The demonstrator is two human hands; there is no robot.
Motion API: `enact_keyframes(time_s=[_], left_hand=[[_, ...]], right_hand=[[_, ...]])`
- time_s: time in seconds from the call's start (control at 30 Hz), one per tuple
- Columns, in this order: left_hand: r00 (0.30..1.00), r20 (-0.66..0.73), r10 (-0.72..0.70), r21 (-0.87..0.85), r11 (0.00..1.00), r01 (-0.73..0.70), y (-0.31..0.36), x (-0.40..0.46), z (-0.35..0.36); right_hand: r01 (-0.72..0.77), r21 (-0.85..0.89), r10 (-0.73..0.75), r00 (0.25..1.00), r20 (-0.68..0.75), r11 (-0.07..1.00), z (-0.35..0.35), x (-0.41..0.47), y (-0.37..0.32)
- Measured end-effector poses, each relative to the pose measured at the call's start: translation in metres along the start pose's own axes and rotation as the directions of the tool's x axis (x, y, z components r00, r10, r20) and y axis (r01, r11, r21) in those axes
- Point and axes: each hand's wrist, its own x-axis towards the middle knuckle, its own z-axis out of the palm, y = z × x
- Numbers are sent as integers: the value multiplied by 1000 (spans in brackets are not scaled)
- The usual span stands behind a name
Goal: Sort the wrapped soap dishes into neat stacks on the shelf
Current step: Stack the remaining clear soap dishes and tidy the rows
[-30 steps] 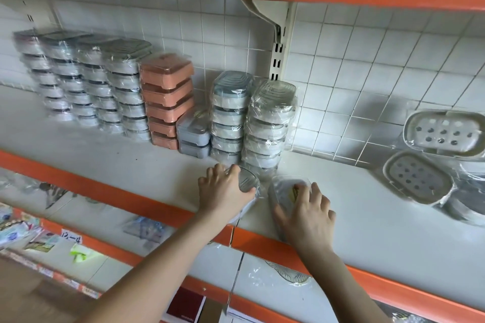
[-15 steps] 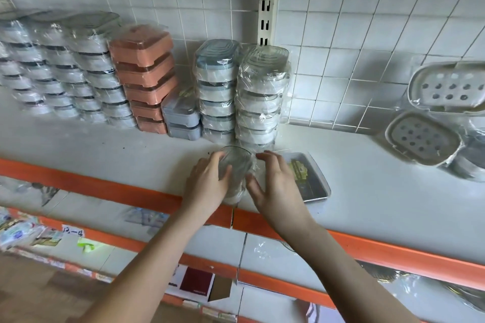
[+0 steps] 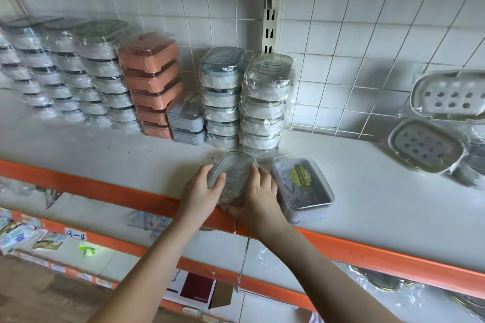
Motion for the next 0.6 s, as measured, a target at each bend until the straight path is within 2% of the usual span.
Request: enact_keyframes(time_s=[0.13, 0.3, 0.43, 0.6], left_hand=[[995, -103, 0, -86, 996, -9, 1, -2, -1], [958, -273, 93, -192, 970, -149, 14, -13, -11], [921, -344, 183, -303, 907, -293, 36, -12, -27], [883, -337, 327, -318, 843, -434, 68, -5, -43]], right_hand=[[69, 50, -66, 996, -54, 996, 5, -2, -3], [246, 20, -227, 920, -319, 969, -3, -3, -23], [402, -30, -388, 860, -332, 915, -29, -2, -33], [506, -58, -494, 803, -334, 861, -71, 12, -32]])
